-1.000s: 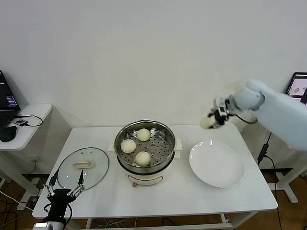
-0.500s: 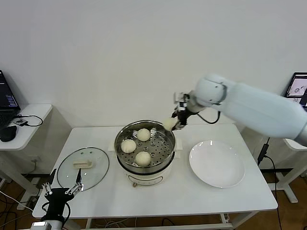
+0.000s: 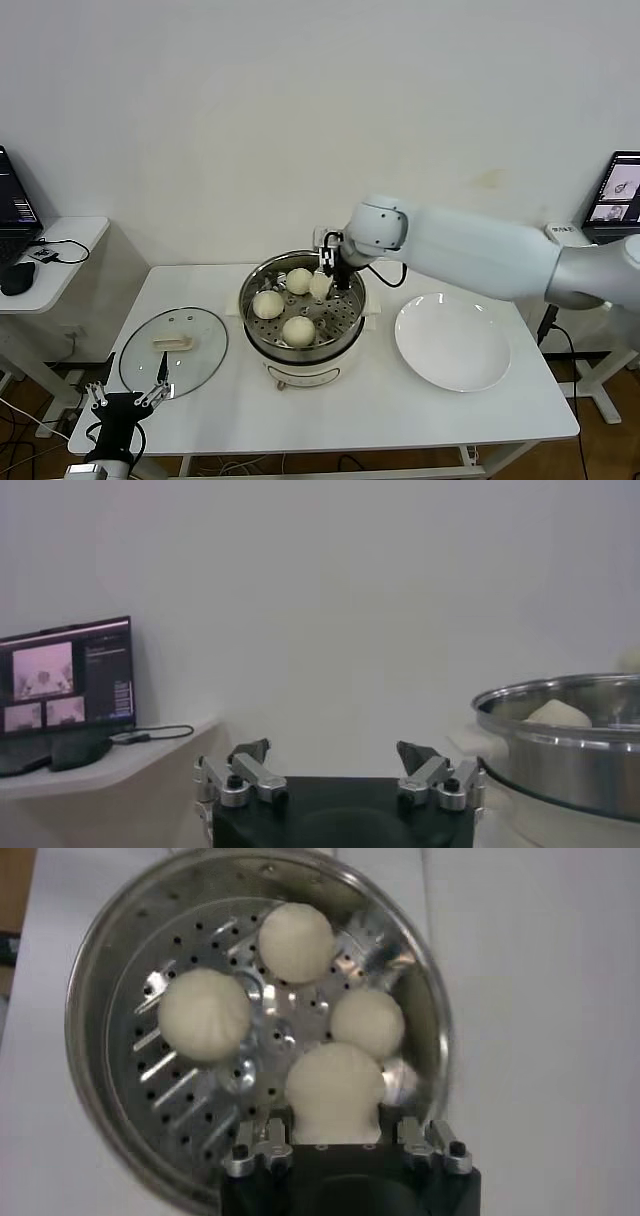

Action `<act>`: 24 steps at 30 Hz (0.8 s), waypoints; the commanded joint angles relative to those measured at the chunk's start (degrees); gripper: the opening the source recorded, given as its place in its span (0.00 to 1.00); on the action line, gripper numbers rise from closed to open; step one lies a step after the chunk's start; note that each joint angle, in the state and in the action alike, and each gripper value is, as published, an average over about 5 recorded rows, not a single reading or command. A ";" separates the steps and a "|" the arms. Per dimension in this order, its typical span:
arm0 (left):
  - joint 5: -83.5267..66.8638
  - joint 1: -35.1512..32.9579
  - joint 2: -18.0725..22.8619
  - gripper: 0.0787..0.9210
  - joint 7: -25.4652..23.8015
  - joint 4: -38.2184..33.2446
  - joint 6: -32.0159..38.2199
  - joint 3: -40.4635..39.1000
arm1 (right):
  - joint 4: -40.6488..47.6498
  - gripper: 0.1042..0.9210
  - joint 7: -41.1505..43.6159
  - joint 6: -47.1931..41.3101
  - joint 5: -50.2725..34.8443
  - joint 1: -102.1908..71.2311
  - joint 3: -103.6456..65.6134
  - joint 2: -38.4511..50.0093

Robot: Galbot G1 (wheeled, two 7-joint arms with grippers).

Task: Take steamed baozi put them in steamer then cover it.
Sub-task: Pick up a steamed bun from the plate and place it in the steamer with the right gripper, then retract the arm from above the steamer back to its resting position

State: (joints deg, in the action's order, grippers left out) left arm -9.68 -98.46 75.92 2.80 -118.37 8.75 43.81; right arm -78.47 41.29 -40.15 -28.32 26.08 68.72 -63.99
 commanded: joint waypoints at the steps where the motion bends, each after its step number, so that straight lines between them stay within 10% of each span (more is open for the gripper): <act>1: 0.27 0.02 -0.07 0.88 0.01 -0.07 0.03 -0.03 | 2.39 0.54 -2.03 -1.54 2.81 -3.76 1.22 -2.71; 11: 0.32 -0.02 -0.06 0.88 0.02 -0.18 0.01 -0.14 | 2.29 0.56 -1.91 -1.49 3.36 -4.41 -0.36 -1.50; 24: 0.13 0.19 -0.22 0.88 0.26 0.00 -0.29 -0.17 | -8.98 0.87 -10.76 -1.06 -3.50 -3.03 -10.09 10.53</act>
State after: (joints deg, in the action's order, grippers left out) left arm -9.49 -98.40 75.80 2.90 -118.60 8.68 43.71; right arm -79.59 38.83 -41.41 -26.64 23.36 64.80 -61.64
